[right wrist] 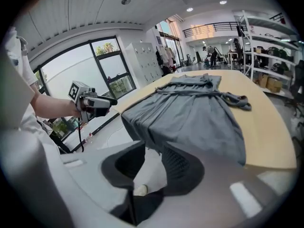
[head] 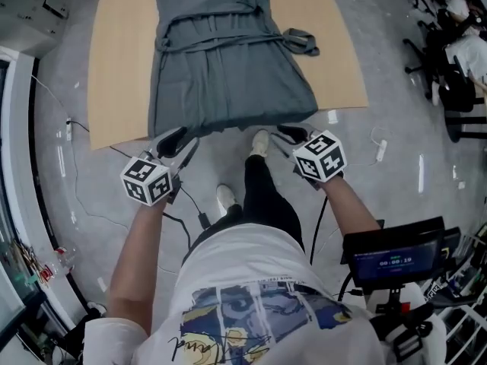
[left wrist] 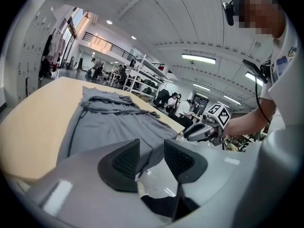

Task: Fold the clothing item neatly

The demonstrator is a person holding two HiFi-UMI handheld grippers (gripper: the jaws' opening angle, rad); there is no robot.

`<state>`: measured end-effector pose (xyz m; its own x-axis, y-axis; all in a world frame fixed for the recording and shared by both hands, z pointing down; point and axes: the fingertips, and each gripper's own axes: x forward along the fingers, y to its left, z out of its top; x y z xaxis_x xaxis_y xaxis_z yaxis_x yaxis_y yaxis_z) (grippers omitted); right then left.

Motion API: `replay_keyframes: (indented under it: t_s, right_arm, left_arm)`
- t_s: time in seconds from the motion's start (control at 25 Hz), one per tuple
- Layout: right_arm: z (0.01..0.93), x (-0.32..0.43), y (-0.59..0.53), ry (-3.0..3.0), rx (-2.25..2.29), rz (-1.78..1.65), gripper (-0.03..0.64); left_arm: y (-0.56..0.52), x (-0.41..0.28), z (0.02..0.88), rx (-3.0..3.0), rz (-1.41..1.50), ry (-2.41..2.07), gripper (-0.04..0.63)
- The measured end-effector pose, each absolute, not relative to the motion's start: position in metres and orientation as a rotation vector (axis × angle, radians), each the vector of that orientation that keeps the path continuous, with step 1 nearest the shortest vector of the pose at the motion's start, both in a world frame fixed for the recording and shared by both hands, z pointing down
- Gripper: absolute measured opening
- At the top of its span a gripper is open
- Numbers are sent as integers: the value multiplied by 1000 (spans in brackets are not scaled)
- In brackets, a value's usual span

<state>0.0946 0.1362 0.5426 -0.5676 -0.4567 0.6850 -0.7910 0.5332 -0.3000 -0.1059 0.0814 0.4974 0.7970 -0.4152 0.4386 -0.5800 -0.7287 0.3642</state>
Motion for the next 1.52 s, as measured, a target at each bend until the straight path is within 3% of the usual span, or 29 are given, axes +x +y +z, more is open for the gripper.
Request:
replay_keyframes:
  t_s: [0.2, 0.4, 0.52, 0.84, 1.0, 1.16, 1.52]
  right_arm:
    - [573, 69, 187, -2205, 934, 892, 121]
    - [600, 90, 208, -2177, 920, 936, 132]
    - [629, 108, 209, -2155, 923, 928, 142]
    - [743, 212, 180, -2009, 1044, 939, 263]
    - [783, 243, 153, -1962, 1134, 944, 308]
    - [794, 243, 124, -1999, 1140, 909, 341]
    - [800, 202, 109, -2203, 945, 968, 344]
  left_arm:
    - [132, -149, 538, 2415, 507, -758, 169]
    - [155, -171, 577, 2340, 600, -795, 180]
    - [160, -193, 608, 2287, 661, -819, 211]
    - [122, -236, 718, 2097, 689, -1000, 347]
    - [101, -243, 751, 2068, 685, -1002, 419]
    - [81, -237, 760, 2111, 714, -950, 438]
    - [63, -207, 765, 2183, 740, -821, 446]
